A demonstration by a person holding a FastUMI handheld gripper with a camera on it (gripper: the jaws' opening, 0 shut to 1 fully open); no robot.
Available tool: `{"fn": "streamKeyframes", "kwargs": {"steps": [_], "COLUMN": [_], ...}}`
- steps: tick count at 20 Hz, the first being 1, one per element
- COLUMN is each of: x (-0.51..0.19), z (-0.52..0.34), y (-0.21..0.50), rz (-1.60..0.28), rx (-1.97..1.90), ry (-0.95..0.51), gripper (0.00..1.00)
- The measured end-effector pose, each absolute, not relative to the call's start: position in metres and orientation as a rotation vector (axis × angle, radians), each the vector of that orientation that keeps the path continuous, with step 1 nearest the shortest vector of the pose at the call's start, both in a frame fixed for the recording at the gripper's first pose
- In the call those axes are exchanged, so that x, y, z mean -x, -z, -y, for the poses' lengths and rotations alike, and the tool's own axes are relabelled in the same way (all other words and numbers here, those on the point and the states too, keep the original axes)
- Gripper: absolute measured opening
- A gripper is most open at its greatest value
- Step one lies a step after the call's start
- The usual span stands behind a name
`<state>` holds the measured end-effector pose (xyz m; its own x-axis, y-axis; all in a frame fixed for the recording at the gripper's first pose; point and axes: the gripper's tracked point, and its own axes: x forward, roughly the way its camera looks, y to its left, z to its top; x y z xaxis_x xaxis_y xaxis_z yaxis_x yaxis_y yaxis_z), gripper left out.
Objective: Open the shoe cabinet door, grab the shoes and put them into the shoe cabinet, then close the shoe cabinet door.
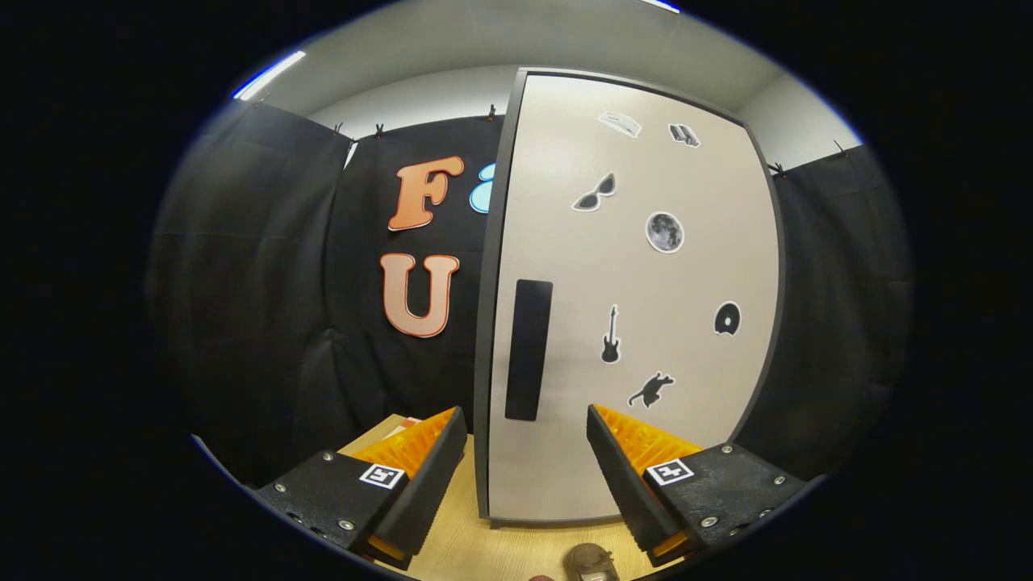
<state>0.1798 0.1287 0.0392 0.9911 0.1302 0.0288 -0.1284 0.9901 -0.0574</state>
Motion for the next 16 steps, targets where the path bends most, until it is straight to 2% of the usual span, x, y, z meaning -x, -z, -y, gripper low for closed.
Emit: {"fn": "streamKeyframes", "kwargs": {"steps": [12,15,16], "x": [-0.264,-0.271,-0.271], "z": [-0.131,-0.131,-0.132], "y": [-0.055,-0.057,-0.056], "rz": [0.050,0.053,0.051], "rx": [-0.006,-0.040,-0.041], "ry": [-0.060,-0.055,-0.053], "gripper": [0.93,0.85,0.75]}}
